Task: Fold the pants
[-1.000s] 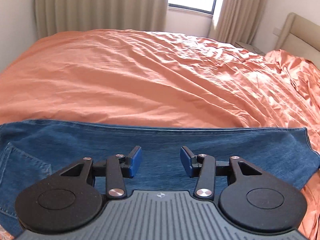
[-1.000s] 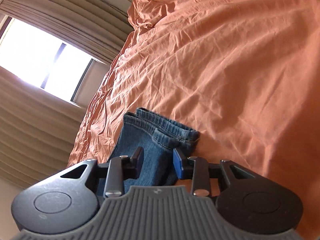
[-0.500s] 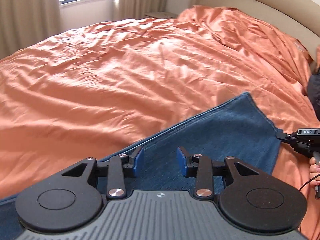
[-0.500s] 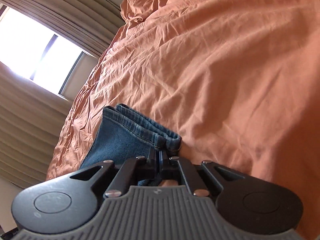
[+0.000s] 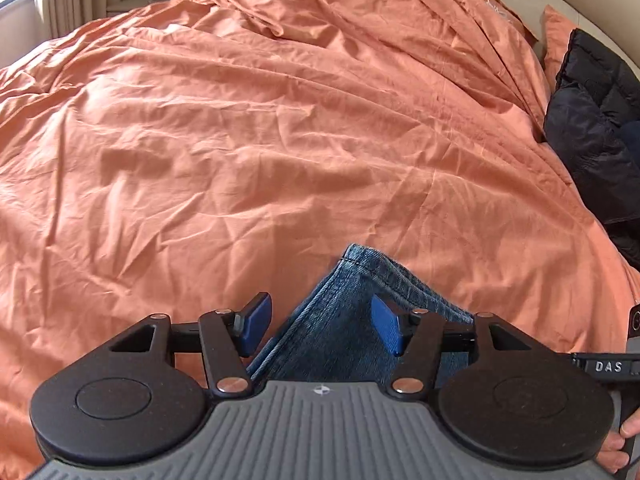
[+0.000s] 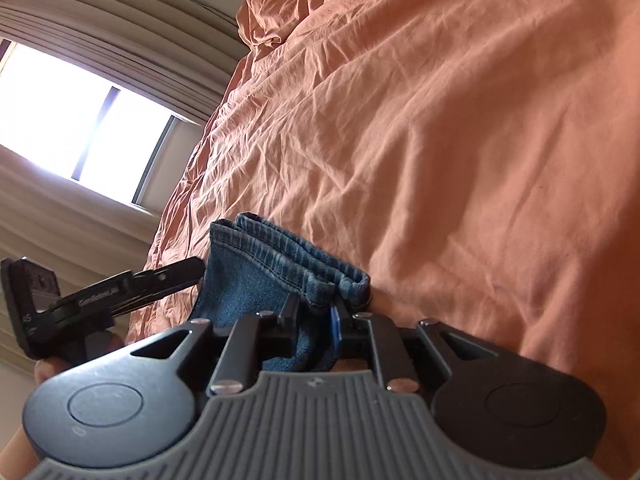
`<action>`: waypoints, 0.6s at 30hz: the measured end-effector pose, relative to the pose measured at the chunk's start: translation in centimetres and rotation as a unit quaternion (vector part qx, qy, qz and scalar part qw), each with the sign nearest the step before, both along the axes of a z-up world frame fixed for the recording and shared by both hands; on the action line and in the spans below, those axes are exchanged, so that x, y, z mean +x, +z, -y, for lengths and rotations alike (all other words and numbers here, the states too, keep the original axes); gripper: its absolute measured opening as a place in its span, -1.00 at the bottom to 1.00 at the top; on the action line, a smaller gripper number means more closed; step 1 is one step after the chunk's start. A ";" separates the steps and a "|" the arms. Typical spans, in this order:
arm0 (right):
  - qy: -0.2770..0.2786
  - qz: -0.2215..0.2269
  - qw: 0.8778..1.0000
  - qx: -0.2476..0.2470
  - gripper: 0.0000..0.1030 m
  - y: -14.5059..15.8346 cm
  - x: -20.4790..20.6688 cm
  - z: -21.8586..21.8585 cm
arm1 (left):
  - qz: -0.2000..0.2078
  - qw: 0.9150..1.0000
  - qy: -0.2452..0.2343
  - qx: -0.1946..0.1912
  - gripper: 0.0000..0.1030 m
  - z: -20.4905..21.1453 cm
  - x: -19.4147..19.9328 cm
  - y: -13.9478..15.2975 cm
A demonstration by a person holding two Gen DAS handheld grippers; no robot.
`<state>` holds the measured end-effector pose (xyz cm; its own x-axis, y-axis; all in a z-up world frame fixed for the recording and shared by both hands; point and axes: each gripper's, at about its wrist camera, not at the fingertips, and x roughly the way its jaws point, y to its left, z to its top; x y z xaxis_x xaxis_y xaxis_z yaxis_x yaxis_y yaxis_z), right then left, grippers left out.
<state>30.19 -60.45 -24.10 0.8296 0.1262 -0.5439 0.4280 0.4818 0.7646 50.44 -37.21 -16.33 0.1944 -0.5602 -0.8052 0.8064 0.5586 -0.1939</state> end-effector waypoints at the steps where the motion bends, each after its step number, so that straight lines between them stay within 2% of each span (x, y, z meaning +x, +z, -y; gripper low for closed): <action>1: -0.003 0.001 1.000 0.003 -0.69 0.0 -0.1 0.0 | -0.005 1.000 -0.006 0.007 0.28 0.7 0.2 -0.5; 2: -0.006 0.001 1.000 0.005 -0.75 0.0 -0.2 0.0 | -0.011 1.000 -0.011 0.012 0.19 1.2 0.3 -0.9; 3: -0.008 -0.001 1.000 0.005 -0.79 0.0 -0.2 0.1 | -0.017 1.000 -0.015 0.009 -0.14 1.6 0.3 -1.1; 4: -0.011 -0.001 1.000 0.007 -0.91 0.0 -0.4 0.1 | -0.011 1.000 -0.019 0.006 -0.29 1.8 0.0 -1.1; 5: -0.012 0.001 1.000 0.012 -0.93 0.0 -0.5 0.1 | 0.005 1.000 -0.025 0.005 -0.35 1.8 -0.4 -0.9; 7: -0.016 0.007 1.000 0.013 -0.96 0.6 -0.8 0.0 | 0.031 0.999 -0.030 0.001 -0.70 1.6 -1.3 -0.3; 10: -0.017 0.018 0.999 -0.025 -0.98 2.6 -1.2 -0.8 | 0.058 0.998 -0.026 -0.023 -0.77 1.2 -2.5 1.5; 13: -0.022 0.023 0.997 -0.071 -0.99 4.5 -1.7 -1.4 | 0.084 0.996 -0.032 -0.027 -0.77 2.0 -3.2 3.0; 16: -0.031 0.013 0.995 -0.095 -1.00 4.7 -2.0 -1.2 | 0.086 0.995 -0.038 -0.027 -0.78 3.1 -3.4 2.9; 18: -0.023 0.005 0.996 -0.088 -1.00 4.2 -1.8 -0.6 | 0.092 0.995 -0.042 -0.012 -0.78 4.1 -3.5 2.1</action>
<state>28.41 -59.84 -19.94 0.8382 -0.0097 -0.5452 0.4453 0.5892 0.6742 46.90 -41.33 -14.25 0.2901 -0.5997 -0.7458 0.8727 0.4855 -0.0509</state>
